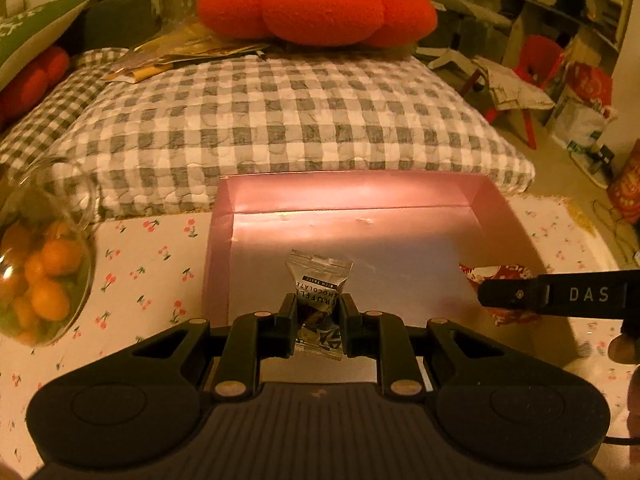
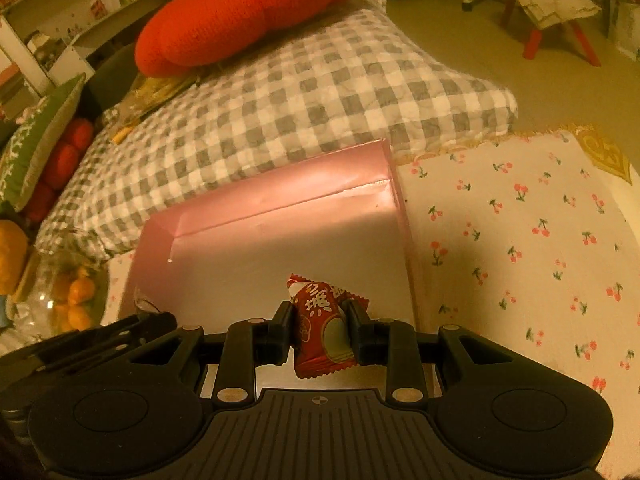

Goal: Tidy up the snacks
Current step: 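Carry both candies over the pink box and open both tools to drop them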

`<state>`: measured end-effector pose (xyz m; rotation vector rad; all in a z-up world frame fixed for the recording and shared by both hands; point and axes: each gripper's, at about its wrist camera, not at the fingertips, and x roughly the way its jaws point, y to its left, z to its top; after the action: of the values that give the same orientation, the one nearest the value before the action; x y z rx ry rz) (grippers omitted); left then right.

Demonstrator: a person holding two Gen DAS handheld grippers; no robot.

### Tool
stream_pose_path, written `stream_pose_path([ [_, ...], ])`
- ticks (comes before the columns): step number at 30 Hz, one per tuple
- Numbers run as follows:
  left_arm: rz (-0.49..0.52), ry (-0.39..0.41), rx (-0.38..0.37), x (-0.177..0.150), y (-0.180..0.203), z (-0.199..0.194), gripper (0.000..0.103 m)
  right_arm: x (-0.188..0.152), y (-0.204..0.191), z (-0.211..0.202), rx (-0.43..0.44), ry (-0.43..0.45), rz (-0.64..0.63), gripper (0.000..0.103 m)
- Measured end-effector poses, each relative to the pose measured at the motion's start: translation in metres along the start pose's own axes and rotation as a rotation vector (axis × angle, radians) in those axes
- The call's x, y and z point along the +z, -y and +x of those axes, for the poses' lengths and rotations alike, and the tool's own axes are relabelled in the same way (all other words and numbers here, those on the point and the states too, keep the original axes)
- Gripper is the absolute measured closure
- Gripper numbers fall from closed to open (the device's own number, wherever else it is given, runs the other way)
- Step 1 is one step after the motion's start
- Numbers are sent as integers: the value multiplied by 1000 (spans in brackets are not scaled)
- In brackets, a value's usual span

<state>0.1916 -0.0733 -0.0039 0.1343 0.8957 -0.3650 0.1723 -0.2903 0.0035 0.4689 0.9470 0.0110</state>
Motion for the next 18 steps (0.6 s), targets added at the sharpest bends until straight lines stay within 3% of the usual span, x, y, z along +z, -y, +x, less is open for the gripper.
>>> stream_pose_path([
  [12,28,32,70,11,11,26,79,7,3,17,4,18,-15,70],
  [15,32,63,91,11,13,24,62,10,3,16,15,18,-16,67],
  [17,36,72,94,11,13,23,45,10,2,14,24,24,-18,58],
  [18,40,77,93,11,13,23,42,10,2,12,25,28,-21,52],
])
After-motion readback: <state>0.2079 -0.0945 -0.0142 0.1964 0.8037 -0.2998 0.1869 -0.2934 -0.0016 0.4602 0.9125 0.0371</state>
